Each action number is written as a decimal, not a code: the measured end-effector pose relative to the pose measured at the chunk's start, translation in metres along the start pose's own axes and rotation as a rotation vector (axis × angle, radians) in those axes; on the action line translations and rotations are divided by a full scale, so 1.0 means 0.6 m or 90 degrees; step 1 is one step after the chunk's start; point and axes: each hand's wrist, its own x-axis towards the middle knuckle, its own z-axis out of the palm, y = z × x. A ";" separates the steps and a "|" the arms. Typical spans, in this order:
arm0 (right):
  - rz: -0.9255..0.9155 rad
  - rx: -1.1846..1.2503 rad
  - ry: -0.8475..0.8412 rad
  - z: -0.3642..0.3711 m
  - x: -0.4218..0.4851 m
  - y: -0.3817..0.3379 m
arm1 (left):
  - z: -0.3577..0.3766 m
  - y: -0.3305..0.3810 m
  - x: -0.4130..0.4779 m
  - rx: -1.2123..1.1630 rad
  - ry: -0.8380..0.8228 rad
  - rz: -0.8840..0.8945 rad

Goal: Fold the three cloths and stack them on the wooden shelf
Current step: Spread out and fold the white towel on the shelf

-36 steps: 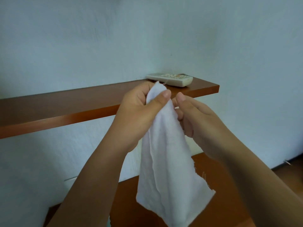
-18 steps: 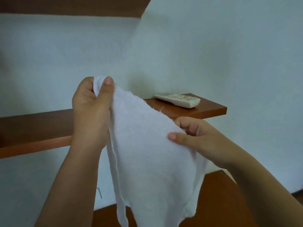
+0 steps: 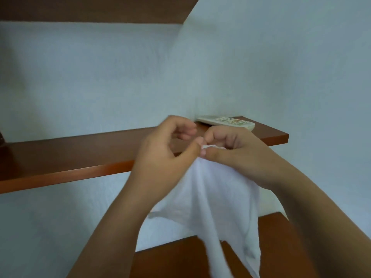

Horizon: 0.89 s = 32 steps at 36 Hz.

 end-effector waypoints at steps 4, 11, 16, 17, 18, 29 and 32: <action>-0.019 0.016 -0.020 -0.003 0.004 -0.006 | 0.009 0.007 -0.009 -0.094 -0.152 -0.067; 0.012 -0.106 0.017 -0.023 -0.005 -0.013 | 0.005 0.004 -0.015 0.029 -0.215 -0.101; 0.076 -0.166 -0.006 -0.048 -0.010 0.008 | -0.007 0.000 -0.009 0.082 -0.261 -0.152; 0.088 -0.165 -0.002 -0.052 -0.012 0.012 | -0.008 0.000 -0.007 0.090 -0.264 -0.156; 0.097 -0.161 0.003 -0.056 -0.014 0.015 | -0.009 -0.002 -0.004 0.103 -0.264 -0.157; 0.140 -0.127 -0.051 -0.090 -0.026 0.011 | -0.056 -0.017 0.026 0.150 -0.120 -0.197; 0.141 -0.211 -0.089 -0.098 -0.024 0.011 | -0.059 -0.014 0.033 0.228 -0.099 -0.189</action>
